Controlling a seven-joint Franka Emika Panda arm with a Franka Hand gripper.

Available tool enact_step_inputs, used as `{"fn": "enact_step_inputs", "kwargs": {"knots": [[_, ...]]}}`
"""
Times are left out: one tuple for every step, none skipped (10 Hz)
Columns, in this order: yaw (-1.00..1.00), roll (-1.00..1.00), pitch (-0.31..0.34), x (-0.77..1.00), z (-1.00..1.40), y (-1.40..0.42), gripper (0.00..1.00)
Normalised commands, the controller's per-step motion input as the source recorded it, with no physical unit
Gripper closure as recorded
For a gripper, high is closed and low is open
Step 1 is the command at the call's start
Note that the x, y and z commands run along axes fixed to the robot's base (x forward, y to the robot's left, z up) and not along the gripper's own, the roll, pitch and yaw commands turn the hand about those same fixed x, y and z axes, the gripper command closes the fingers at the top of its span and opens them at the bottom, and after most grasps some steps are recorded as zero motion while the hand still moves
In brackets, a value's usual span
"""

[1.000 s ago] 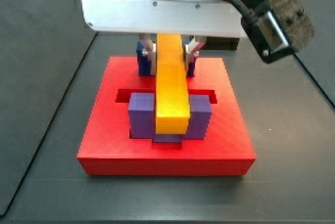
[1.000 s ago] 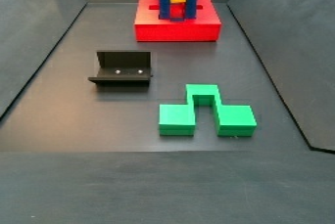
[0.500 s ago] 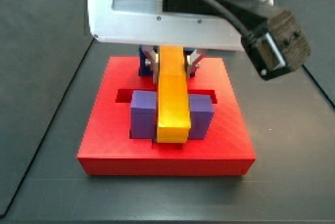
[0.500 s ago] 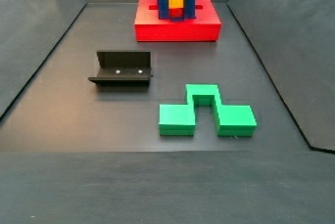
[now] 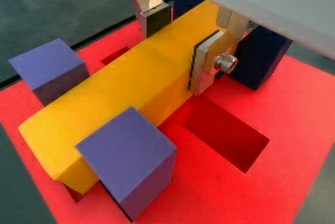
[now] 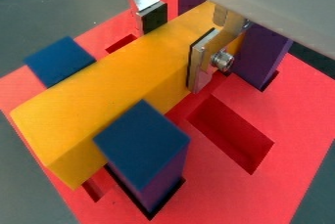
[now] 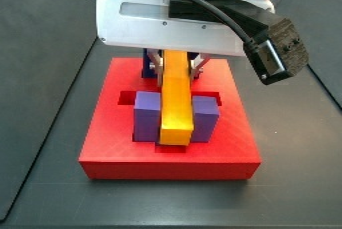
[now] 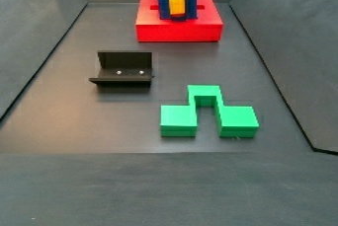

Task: Pick up the yellow object. Move up. Move to above the board. Insert the yellow object.
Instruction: Insert the yellow object.

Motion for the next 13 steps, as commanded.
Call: {"fn": "enact_step_inputs", "kwargs": {"knots": [[-0.01, -0.38, 0.003, 0.00, -0.17, 0.14, 1.00], [0.00, -0.34, 0.001, 0.00, -0.16, 0.14, 1.00], [0.00, -0.38, 0.000, 0.00, -0.18, 0.13, 1.00], [0.00, -0.19, 0.000, 0.00, -0.04, 0.01, 1.00], [-0.02, 0.08, 0.027, 0.00, -0.09, -0.23, 1.00], [-0.06, 0.08, 0.074, 0.10, -0.03, -0.42, 1.00], [-0.08, 0.00, 0.066, 0.08, -0.09, -0.32, 1.00], [-0.13, 0.00, 0.091, 0.15, -0.07, -0.19, 1.00], [-0.01, 0.02, 0.031, 0.04, -0.15, 0.00, 1.00], [-0.02, 0.05, 0.049, 0.12, -0.20, 0.02, 1.00], [-0.01, 0.01, 0.061, 0.13, -0.13, 0.12, 1.00], [-0.04, 0.00, 0.083, 0.15, 0.00, 0.17, 1.00], [-0.03, 0.00, 0.083, 0.13, 0.00, 0.11, 1.00]]}}
